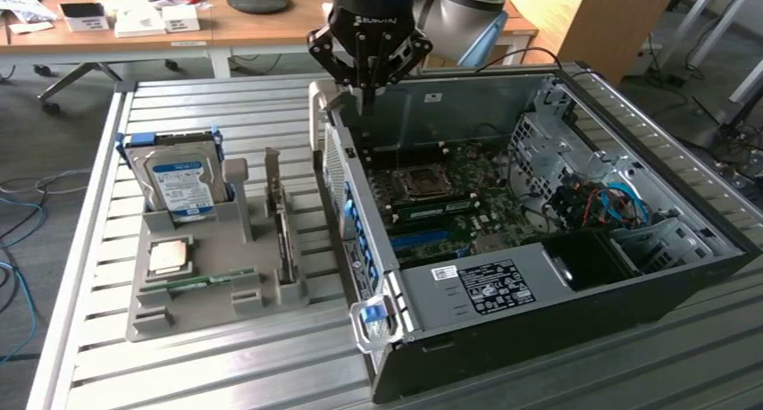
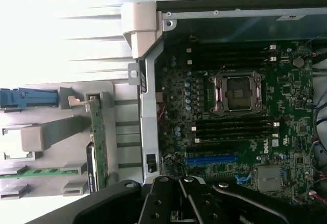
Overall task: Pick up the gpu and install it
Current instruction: 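Reach for the gpu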
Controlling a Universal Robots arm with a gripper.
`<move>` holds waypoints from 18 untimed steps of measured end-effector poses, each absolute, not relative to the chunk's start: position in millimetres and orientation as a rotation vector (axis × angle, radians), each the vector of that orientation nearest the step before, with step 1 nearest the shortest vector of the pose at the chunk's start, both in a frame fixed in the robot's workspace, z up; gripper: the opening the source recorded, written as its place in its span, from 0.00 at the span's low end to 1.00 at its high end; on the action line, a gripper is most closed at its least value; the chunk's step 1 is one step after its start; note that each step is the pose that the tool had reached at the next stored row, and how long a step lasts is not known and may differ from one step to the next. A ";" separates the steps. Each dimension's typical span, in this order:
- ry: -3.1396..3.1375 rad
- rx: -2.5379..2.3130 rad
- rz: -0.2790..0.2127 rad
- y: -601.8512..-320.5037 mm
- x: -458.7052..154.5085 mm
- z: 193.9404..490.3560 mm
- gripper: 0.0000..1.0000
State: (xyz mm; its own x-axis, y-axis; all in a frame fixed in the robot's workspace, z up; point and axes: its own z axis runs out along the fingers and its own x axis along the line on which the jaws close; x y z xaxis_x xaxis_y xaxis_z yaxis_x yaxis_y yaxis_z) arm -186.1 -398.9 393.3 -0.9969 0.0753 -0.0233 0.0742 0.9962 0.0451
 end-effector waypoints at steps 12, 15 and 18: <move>3.114 0.116 0.069 -398.8 -203.0 393.3 0.11; 3.114 0.116 0.069 -398.8 -207.4 393.2 0.11; 3.114 0.117 0.069 -398.8 -212.3 393.3 0.11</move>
